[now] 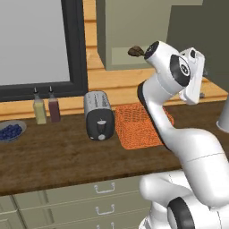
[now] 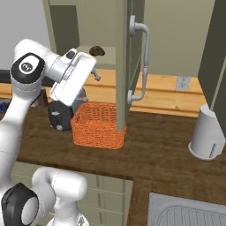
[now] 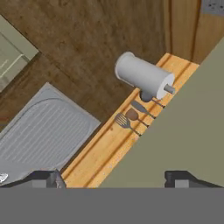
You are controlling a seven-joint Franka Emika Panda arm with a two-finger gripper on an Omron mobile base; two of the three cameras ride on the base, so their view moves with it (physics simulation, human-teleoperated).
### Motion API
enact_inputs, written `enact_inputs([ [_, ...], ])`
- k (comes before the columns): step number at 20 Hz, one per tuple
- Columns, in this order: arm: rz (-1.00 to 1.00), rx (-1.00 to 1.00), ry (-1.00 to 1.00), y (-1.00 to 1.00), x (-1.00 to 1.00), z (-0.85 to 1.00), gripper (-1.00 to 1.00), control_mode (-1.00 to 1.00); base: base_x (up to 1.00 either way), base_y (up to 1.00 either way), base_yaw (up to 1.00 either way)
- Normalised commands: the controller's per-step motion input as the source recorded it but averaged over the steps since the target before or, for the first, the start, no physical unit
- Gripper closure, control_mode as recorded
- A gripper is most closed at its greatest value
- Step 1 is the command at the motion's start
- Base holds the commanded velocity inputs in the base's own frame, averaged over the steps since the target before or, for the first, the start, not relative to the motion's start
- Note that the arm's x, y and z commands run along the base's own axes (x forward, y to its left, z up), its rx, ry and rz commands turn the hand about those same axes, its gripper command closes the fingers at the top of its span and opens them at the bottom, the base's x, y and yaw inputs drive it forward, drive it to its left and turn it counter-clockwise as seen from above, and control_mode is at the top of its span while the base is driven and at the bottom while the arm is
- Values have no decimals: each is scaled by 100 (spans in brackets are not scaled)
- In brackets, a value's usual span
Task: Open the cabinet, pick up the bread from the cabinet and place it in the basket. Then move the basket to the dining counter.
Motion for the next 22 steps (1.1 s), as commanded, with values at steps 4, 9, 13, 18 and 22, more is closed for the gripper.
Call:
enact_inputs([
  [4,-6,27,-8,81,81,-39,-100,-100,0,0,0],
  [9,-18,50,-14,24,98,-52,-100,-100,0,0,0],
  [13,-22,63,-30,17,92,-35,-100,-100,0,0,0],
  [18,-8,34,-51,15,40,29,-100,-100,0,0,0],
  [22,0,26,-63,1,2,59,-100,-100,0,0,0],
])
